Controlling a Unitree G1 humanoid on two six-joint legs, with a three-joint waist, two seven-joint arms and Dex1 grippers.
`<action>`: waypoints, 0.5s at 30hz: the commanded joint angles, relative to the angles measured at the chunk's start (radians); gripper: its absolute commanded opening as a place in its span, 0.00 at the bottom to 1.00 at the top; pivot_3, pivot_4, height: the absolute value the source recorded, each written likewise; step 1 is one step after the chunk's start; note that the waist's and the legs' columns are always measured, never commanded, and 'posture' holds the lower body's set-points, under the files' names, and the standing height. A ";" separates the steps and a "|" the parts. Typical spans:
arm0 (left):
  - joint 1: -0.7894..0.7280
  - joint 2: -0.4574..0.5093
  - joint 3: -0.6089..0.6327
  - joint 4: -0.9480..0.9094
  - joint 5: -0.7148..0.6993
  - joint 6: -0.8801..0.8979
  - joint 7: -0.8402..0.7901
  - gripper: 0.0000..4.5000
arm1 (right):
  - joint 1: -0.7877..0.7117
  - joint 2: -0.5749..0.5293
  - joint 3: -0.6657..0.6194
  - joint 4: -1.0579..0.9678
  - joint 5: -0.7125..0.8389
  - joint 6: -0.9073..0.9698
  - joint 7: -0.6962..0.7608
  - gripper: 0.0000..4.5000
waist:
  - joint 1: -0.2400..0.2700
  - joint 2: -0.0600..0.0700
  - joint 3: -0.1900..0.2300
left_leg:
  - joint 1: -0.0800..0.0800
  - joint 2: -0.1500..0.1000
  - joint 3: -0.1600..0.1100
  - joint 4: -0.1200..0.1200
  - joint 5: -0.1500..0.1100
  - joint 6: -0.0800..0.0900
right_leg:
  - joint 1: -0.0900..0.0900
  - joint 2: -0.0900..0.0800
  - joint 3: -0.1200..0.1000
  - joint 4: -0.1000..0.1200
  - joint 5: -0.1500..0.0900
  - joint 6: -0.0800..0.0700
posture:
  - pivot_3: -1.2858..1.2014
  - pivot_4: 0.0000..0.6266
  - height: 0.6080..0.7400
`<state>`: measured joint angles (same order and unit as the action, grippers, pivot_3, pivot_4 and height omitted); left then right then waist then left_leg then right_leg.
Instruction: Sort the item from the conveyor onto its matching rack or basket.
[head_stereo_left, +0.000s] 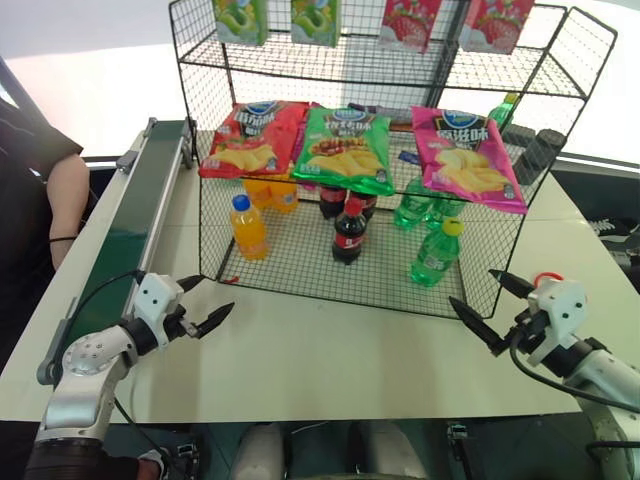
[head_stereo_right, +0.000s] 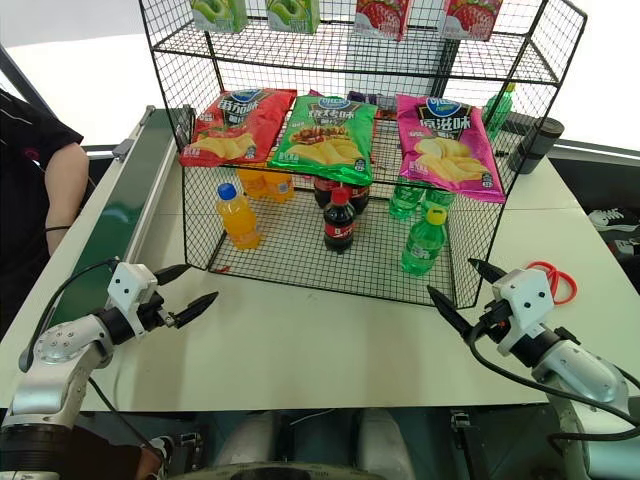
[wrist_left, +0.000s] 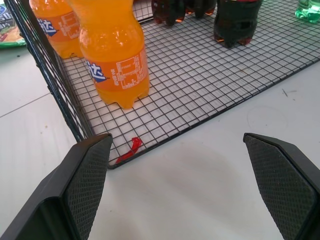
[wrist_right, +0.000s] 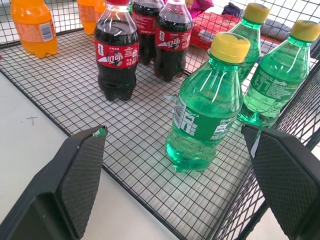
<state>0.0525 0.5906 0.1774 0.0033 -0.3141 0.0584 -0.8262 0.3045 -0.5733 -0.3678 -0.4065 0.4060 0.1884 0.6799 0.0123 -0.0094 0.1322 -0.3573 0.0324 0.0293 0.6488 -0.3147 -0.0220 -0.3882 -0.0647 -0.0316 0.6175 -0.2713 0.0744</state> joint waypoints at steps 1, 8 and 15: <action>0.006 0.003 0.013 -0.044 -0.003 -0.011 0.010 1.00 | -0.009 -0.007 -0.014 -0.017 0.006 -0.012 0.002 0.99 | 0.000 0.000 0.000 | 0.000 0.000 0.000 0.000 0.000 0.000 | 0.000 0.000 0.000 0.000 0.000 0.000 | 0.52 0.24 1.00; 0.009 0.003 0.014 -0.050 0.006 -0.012 0.033 1.00 | -0.019 -0.011 -0.009 -0.006 0.005 -0.012 0.010 0.99 | 0.000 0.000 0.000 | 0.000 0.000 0.000 0.000 0.000 0.000 | 0.000 0.000 0.000 0.000 0.000 0.000 | 0.52 0.24 1.00; 0.001 0.003 0.005 -0.050 0.011 -0.009 0.035 1.00 | -0.030 -0.011 -0.006 -0.008 0.000 -0.005 0.009 0.99 | 0.000 0.000 0.000 | 0.000 0.000 0.000 0.000 0.000 0.000 | 0.000 0.000 0.000 0.000 0.000 0.000 | 0.52 0.24 1.00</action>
<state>0.0646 0.5887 0.1770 -0.0136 -0.3043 0.0587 -0.7955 0.2822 -0.5734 -0.3640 -0.4048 0.4049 0.1904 0.6901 0.0125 -0.0094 0.1322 -0.3573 0.0324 0.0293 0.6488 -0.3147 -0.0220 -0.3882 -0.0648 -0.0315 0.6175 -0.2713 0.0744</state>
